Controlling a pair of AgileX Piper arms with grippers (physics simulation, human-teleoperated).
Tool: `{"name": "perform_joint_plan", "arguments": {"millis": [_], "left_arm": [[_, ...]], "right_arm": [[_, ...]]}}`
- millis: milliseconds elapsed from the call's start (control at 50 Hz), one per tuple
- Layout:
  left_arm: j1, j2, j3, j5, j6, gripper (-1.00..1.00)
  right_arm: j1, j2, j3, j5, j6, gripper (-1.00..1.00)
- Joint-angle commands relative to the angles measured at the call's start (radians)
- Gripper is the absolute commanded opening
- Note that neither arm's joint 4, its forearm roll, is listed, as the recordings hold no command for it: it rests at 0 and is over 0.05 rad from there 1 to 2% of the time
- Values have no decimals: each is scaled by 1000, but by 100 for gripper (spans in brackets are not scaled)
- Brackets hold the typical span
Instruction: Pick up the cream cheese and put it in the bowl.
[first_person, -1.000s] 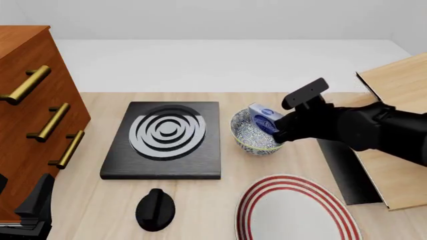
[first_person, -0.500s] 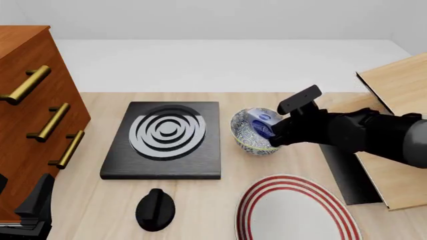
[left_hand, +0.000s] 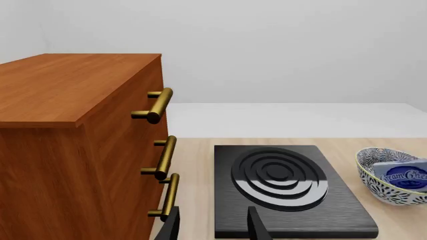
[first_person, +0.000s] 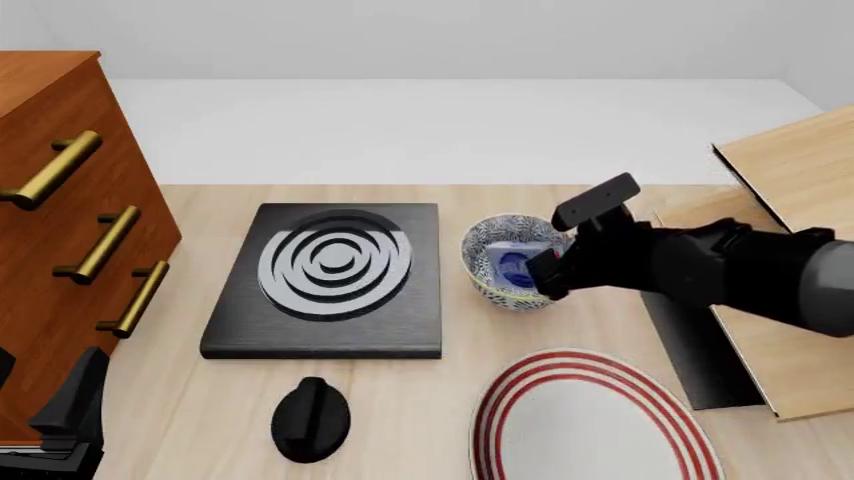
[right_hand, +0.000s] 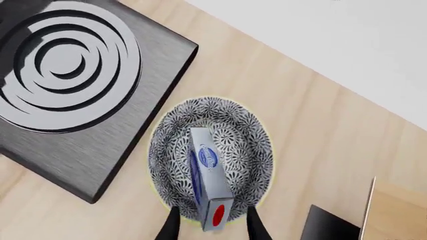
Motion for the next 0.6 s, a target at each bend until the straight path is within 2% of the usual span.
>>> {"name": "perform_joint_plan", "arguments": {"millis": [20,280,600], "left_arm": [[0,0,0,0,0,100],[0,0,0,0,0,100],[0,0,0,0,0,100]], "right_arm": [[3,-12,-6,10,12,100],[4,-33,-17,35,12,100],[10,-107,-80,117,9,100]]}}
